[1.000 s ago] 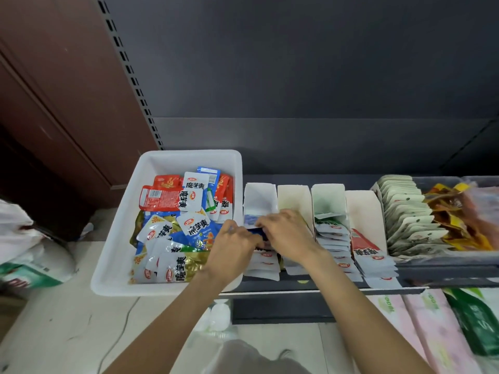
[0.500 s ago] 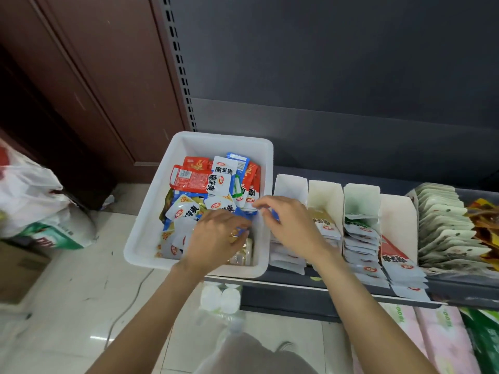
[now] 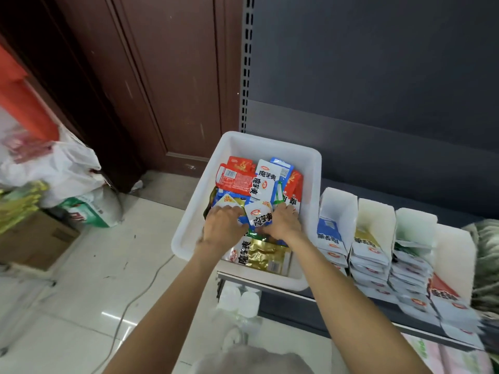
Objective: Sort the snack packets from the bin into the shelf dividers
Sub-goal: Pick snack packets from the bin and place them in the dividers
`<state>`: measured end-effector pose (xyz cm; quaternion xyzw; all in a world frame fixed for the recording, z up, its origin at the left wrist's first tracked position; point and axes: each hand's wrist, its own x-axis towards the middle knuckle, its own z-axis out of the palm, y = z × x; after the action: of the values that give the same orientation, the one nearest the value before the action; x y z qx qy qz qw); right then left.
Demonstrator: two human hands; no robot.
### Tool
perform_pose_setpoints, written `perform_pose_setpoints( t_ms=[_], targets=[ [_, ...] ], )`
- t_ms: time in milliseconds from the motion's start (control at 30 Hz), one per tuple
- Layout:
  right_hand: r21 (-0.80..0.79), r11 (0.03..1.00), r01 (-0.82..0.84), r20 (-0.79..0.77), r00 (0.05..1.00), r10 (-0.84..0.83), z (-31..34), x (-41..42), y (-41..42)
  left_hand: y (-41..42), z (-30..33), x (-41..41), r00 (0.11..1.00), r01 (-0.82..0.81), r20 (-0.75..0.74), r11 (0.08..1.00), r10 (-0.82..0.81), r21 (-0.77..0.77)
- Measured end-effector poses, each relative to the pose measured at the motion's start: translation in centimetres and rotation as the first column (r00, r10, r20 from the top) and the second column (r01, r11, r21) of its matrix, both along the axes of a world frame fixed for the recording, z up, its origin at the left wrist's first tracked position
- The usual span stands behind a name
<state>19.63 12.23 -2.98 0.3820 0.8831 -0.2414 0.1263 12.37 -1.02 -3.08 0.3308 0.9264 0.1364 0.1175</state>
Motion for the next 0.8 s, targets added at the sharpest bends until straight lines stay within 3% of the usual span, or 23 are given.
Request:
perform_pose_setpoints(
  t_ms=[133,233,300,367,433,467,633,733,800],
  targets=[
    [-0.038,0.999,0.028,-0.079,0.996,-0.031,1.0,0.3,-0.3,0.4,-0.2,0.2,1.0,0.002,-0.013,0.998,-0.003,-0.07],
    [0.058,0.993,0.106,-0.356,0.931,-0.078,2.6,1.3,-0.7,0.3,0.0,0.2,0.993,-0.084,0.093,0.982,0.069,0.171],
    [-0.153,0.973,0.173,-0.584,0.778,-0.23,3.9,2.1,-0.8,0.4,1.2,0.7,0.9,-0.224,0.436,0.87,0.011,0.439],
    [-0.557,0.824,0.104,-0.641,0.578,-0.506,5.6,3.4,-1.1,0.5,3.1,1.9,0.667,-0.405,0.725,0.733,-0.173,0.547],
    [-0.785,0.619,-0.009,-0.555,0.455,-0.697,7.1,5.1,-1.3,0.5,4.7,2.9,0.539,-0.482,0.799,0.679,-0.267,0.553],
    [-0.805,0.593,-0.032,-0.546,0.432,-0.718,7.7,6.2,-1.1,0.5,5.3,3.4,0.529,-0.483,0.798,0.671,-0.288,0.563],
    [-0.687,0.725,0.045,-0.674,0.33,-0.66,9.1,12.4,0.5,1.7,7.4,5.8,0.608,-0.326,0.697,0.682,-0.379,0.655],
    [-0.559,0.823,0.099,-0.773,0.296,-0.561,9.9,15.5,1.8,4.3,8.5,7.4,0.767,-0.056,0.472,0.689,-0.434,0.723],
    [-0.452,0.882,0.137,-0.841,0.263,-0.472,10.7,17.1,2.6,6.5,9.1,8.4,0.828,0.064,0.342,0.682,-0.443,0.728]
  ],
)
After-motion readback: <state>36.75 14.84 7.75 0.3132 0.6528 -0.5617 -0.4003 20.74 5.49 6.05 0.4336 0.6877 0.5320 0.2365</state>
